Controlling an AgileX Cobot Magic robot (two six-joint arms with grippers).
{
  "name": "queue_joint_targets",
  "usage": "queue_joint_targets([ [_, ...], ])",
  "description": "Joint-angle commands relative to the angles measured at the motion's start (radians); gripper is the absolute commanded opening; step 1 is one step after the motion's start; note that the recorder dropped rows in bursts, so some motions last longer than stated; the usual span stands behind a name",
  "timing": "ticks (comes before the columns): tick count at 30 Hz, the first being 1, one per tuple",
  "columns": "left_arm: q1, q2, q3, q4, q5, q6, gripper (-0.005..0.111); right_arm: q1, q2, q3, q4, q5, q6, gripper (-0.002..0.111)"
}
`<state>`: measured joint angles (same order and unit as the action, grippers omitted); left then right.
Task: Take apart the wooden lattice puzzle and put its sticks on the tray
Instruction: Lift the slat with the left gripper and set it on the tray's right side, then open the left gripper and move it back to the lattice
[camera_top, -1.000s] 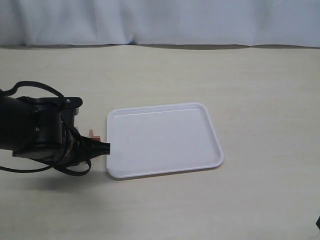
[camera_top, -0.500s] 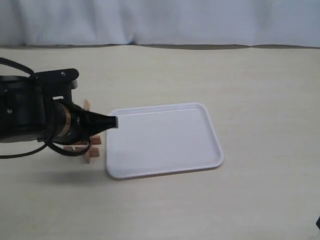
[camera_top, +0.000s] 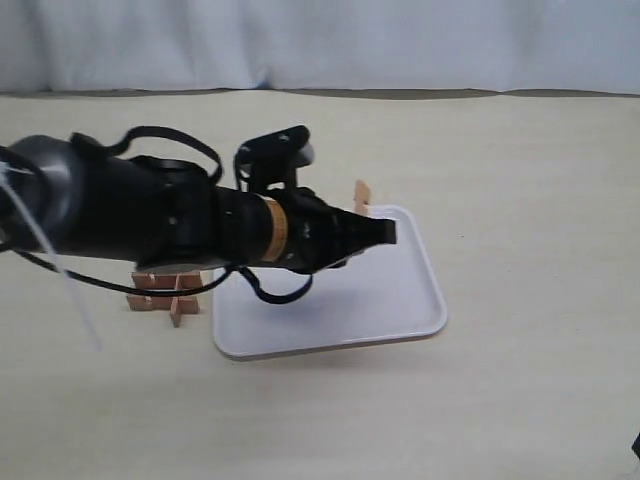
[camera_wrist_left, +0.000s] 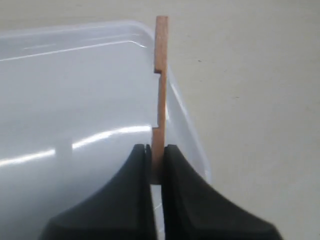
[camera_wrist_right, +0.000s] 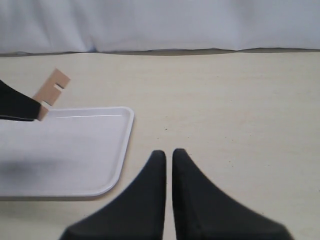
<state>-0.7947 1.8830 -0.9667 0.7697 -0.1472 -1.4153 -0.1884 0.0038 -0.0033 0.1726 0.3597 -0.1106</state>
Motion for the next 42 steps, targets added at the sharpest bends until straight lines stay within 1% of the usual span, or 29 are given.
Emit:
queue_joint_targets([
  [1,-0.057,0.082,-0.098,0.048,-0.051,-0.003,0.000,-0.007,-0.004,0.003,0.003,0.004,-0.002,0.005],
  [5,-0.066,0.113,-0.122,0.057,-0.044,-0.003,0.000,-0.007,-0.004,0.003,0.003,0.004,-0.002,0.005],
  [10,-0.067,0.113,-0.122,0.043,0.157,-0.005,0.000,-0.007,-0.004,0.003,0.003,0.004,-0.002,0.005],
  [12,-0.067,0.113,-0.122,0.013,0.205,-0.005,0.000,-0.007,-0.004,0.003,0.003,0.004,-0.002,0.005],
  [15,-0.068,0.113,-0.122,0.011,0.179,-0.005,0.001,-0.007,-0.004,0.003,0.003,0.004,-0.002,0.005],
  [16,-0.070,0.113,-0.122,0.011,0.157,-0.005,0.003,-0.007,-0.004,0.003,0.003,0.004,-0.002,0.005],
  [17,-0.073,0.113,-0.122,0.011,0.147,-0.005,0.006,-0.007,-0.004,0.003,0.003,0.004,-0.002,0.005],
  [19,-0.078,0.113,-0.122,0.028,0.136,-0.003,0.018,-0.007,-0.004,0.003,0.003,0.004,-0.002,0.005],
  [22,-0.078,0.113,-0.122,0.033,0.158,-0.003,0.041,-0.007,-0.004,0.003,0.003,0.004,-0.002,0.005],
  [24,-0.078,0.113,-0.122,0.033,0.173,-0.003,0.054,-0.007,-0.004,0.003,0.003,0.004,-0.002,0.005],
  [26,-0.078,0.107,-0.122,0.033,0.190,-0.003,0.060,-0.007,-0.004,0.003,0.003,0.004,-0.002,0.005],
  [28,-0.078,0.084,-0.122,0.033,0.222,-0.003,0.062,-0.007,-0.004,0.003,0.003,0.004,-0.002,0.005],
  [31,-0.078,0.021,-0.122,0.033,0.328,0.034,0.062,-0.007,-0.004,0.003,0.003,0.004,-0.002,0.005],
  [34,-0.078,-0.073,-0.122,0.018,0.509,0.142,0.062,-0.007,-0.004,0.003,0.003,0.004,-0.002,0.005],
  [39,-0.078,-0.208,-0.122,-0.053,0.932,0.457,0.062,-0.007,-0.004,0.003,0.003,0.004,-0.002,0.005],
  [42,-0.078,-0.239,-0.122,-0.114,1.114,0.605,0.062,-0.007,-0.004,0.003,0.003,0.004,-0.002,0.005],
])
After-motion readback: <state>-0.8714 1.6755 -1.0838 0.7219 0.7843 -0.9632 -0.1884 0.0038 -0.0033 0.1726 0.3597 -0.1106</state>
